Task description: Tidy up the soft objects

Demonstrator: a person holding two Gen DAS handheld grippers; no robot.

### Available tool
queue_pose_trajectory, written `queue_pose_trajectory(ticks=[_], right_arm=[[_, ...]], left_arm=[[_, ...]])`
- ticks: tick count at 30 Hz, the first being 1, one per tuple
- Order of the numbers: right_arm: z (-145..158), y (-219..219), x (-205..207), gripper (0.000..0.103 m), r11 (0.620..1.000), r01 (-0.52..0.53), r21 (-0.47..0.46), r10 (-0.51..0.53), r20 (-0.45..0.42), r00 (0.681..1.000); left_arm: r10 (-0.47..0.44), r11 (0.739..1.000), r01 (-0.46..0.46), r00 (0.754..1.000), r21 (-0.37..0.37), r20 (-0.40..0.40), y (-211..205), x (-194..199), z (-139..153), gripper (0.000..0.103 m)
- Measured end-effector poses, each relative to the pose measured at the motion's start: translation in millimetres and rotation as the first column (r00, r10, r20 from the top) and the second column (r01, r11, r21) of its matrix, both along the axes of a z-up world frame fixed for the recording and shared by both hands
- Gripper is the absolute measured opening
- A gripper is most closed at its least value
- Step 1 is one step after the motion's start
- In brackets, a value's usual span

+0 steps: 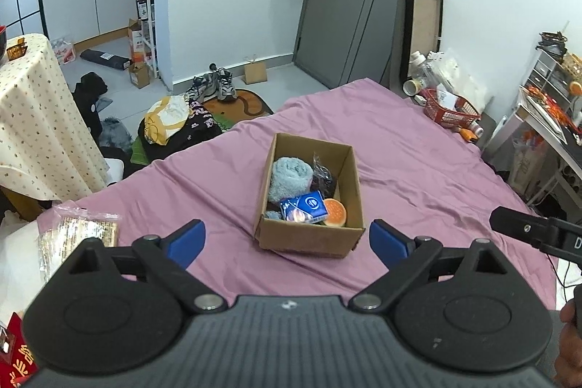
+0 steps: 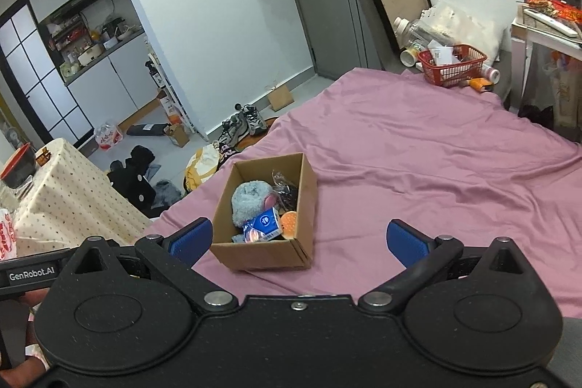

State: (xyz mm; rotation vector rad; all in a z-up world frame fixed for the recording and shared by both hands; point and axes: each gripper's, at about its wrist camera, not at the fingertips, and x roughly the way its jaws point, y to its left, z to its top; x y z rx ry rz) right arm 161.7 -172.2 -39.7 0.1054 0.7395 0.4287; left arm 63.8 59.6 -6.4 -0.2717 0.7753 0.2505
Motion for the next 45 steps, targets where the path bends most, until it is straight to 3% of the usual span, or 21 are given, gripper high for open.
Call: queue_pose_trajectory(ticks=[19,45], right_arm=[[6.3,-15.6,-57.5,0.103,0.999,-0.014,-0.031,0.016,0.065,0.998],[11.7,-15.7,-77.6,0.103,0.999,-0.016,-0.029,0.019,0.088,0.996]], left_arm=[[-0.077,0.991,0.07,0.995,0.11,0.058,-30.1,-56.1,5.2,0.096],[-0.097,0.991,0.089,0.992,0.097,0.083,-30.2,-69.6,5.5,0.096]])
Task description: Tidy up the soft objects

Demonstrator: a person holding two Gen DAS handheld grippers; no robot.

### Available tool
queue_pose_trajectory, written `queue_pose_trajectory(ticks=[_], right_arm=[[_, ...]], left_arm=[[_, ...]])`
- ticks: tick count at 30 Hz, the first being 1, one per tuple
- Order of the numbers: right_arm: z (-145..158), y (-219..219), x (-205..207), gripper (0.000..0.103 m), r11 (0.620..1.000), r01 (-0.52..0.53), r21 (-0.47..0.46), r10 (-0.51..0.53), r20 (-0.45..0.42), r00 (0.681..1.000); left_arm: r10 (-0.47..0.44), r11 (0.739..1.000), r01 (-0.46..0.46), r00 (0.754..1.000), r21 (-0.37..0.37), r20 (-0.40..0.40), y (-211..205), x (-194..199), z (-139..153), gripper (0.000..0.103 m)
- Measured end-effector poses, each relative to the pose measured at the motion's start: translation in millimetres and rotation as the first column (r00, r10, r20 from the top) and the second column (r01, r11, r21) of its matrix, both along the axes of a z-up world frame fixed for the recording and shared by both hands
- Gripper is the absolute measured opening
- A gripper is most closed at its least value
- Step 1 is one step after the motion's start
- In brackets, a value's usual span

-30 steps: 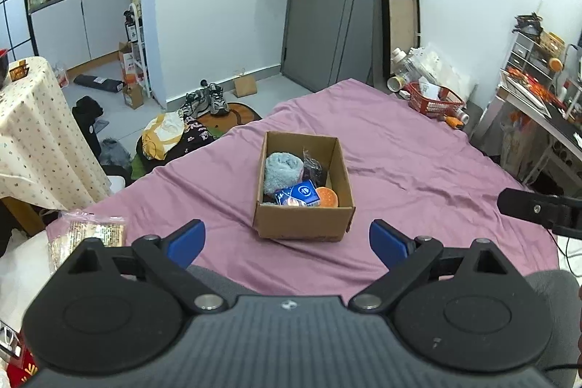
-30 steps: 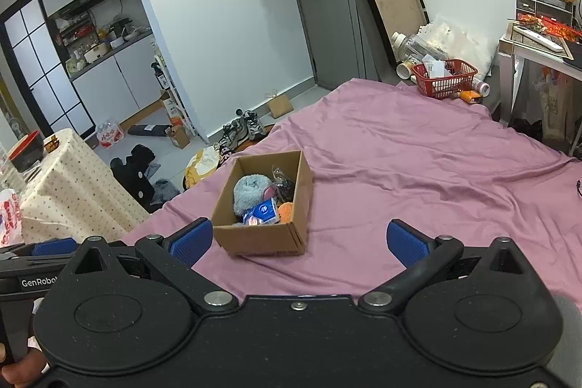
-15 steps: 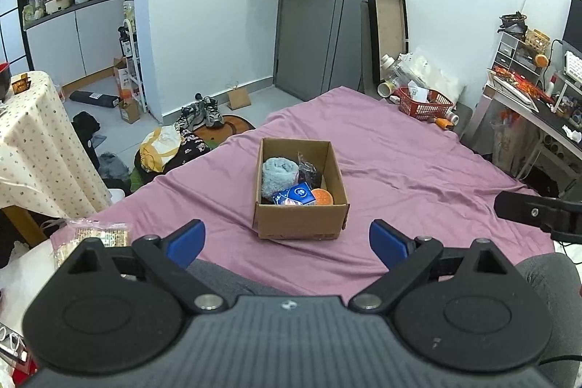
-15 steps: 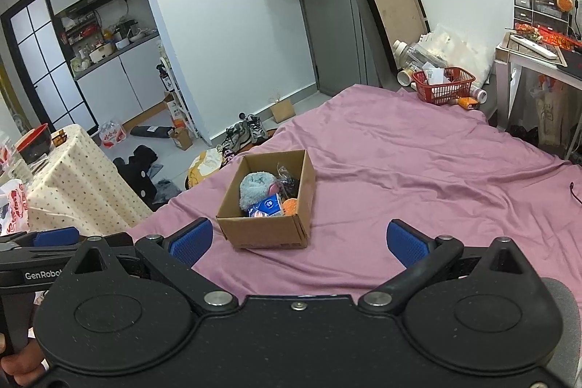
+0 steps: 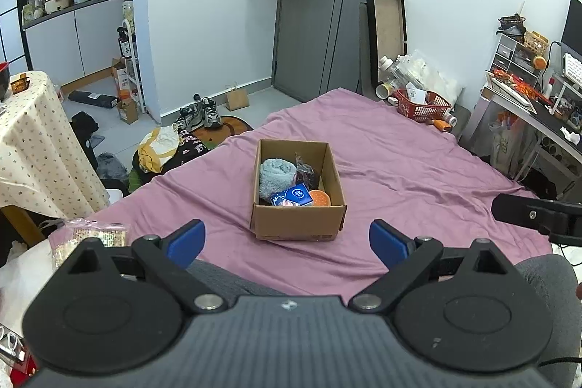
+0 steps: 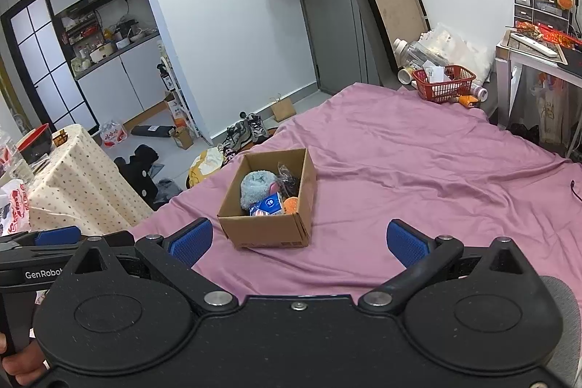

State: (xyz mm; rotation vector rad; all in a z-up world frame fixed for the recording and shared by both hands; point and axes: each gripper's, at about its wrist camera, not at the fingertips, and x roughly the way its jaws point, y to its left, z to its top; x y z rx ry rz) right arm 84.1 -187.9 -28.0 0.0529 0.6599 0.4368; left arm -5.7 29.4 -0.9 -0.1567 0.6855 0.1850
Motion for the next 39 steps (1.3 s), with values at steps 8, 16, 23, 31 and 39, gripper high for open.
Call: queue_pose_trajectory(ticks=[8,16,23,31,39], right_arm=[[0.1,-0.5,0.2,0.103,1.0,-0.001,-0.001,0.001,0.0,1.0],[0.1,1.0,2.2,0.103,1.0,-0.002,0.0,0.002,-0.002,1.0],[-0.3,1.8,2.7,0.103,1.0,-0.01,0.006,0.01,-0.004,1.0],[0.7,4.1,2.2,0.103,1.0,-0.013,0.004,0.013,-0.006,1.0],[-0.3,3.5,3.0,0.103,1.0,-0.01,0.006,0.011,-0.009,1.0]], left_arm=[[0.0,1.0,0.0,1.0,-0.004,0.001,-0.4,0.7,0.2,0.096],[0.002,1.0,-0.002,1.0,-0.01,0.0,0.7,1.6,0.7,0.096],[-0.001,1.0,0.001,1.0,-0.011,0.0,3.4,2.3,1.8,0.096],[0.011,1.0,-0.011,1.0,-0.018,0.002,6.1,0.5,2.0,0.096],[0.009,1.0,-0.01,1.0,-0.024,-0.005,5.9,0.2,0.4,0.096]])
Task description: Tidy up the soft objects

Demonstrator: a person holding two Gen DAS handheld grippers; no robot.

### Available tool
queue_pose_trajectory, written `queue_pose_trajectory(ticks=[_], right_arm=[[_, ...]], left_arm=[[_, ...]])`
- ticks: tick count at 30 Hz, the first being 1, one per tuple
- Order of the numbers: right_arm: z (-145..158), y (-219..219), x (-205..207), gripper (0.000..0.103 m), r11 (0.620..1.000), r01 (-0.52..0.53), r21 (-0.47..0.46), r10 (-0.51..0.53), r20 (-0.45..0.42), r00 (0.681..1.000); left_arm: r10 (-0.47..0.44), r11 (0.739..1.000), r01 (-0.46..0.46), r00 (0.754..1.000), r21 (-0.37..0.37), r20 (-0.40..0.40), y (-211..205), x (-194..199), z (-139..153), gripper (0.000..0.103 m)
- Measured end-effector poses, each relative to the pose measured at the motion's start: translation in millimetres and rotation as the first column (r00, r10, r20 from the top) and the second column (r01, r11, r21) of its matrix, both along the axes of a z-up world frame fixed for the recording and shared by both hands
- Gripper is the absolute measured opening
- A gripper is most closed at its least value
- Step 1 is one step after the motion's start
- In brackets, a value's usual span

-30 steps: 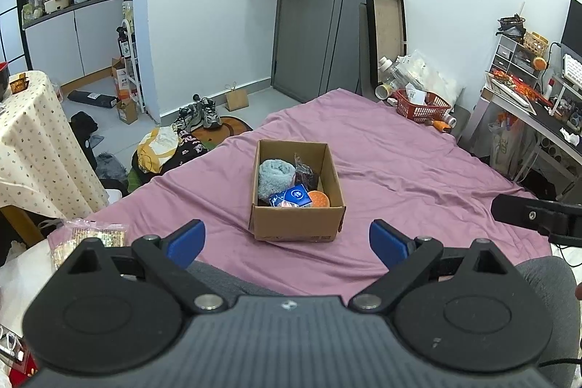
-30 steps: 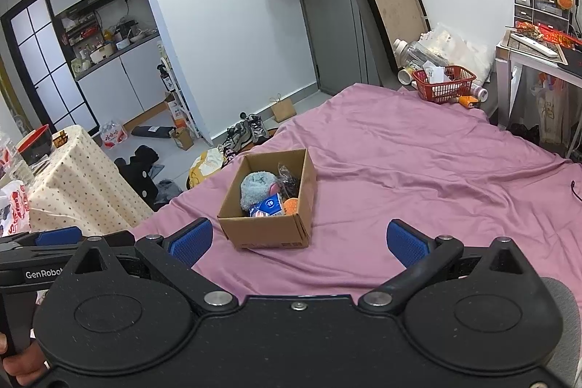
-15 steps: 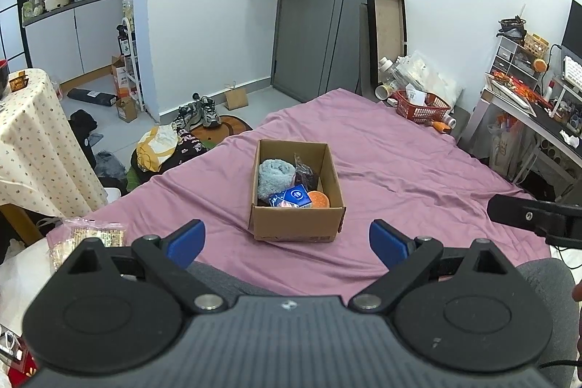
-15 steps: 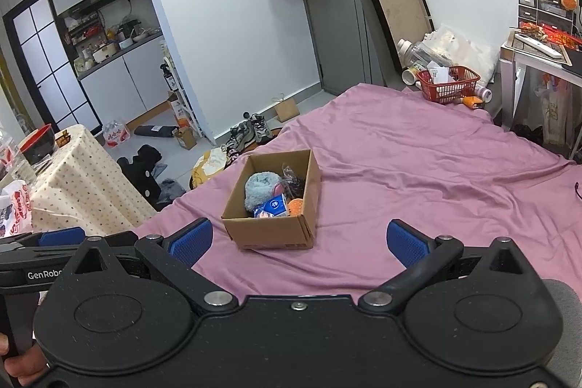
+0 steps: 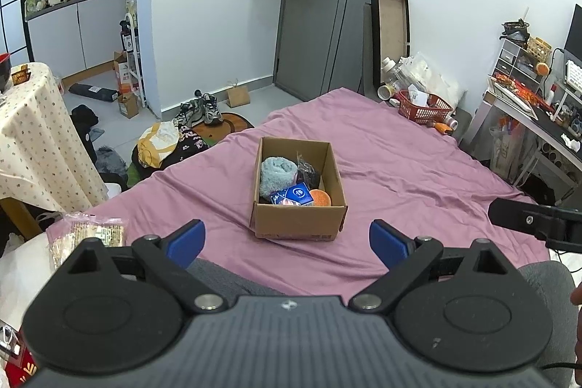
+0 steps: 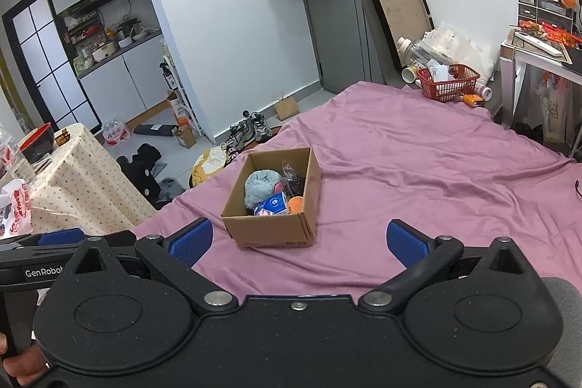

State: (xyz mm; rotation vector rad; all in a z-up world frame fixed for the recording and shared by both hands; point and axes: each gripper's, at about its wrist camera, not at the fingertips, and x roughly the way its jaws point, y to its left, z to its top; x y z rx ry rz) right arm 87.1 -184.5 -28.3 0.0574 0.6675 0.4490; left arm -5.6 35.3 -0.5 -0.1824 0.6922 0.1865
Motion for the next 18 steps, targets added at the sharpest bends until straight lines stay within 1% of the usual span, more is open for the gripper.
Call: queue_pose_trajectory(ticks=[11,18], right_arm=[[-4.6,6.1,6.6,0.103,1.0,-0.018,0.008,0.018,-0.012,1.0],[-12.8,10.8,15.9,0.103,1.0,-0.025,0.017,0.025,-0.027,0.999]], left_arm=[[0.008,1.0,-0.008,1.0,-0.009,-0.004,3.2,5.4,-1.8,0.096],[0.037,0.999,-0.037,0.999,-0.014,0.0,11.0,17.1,-5.8,0.096]])
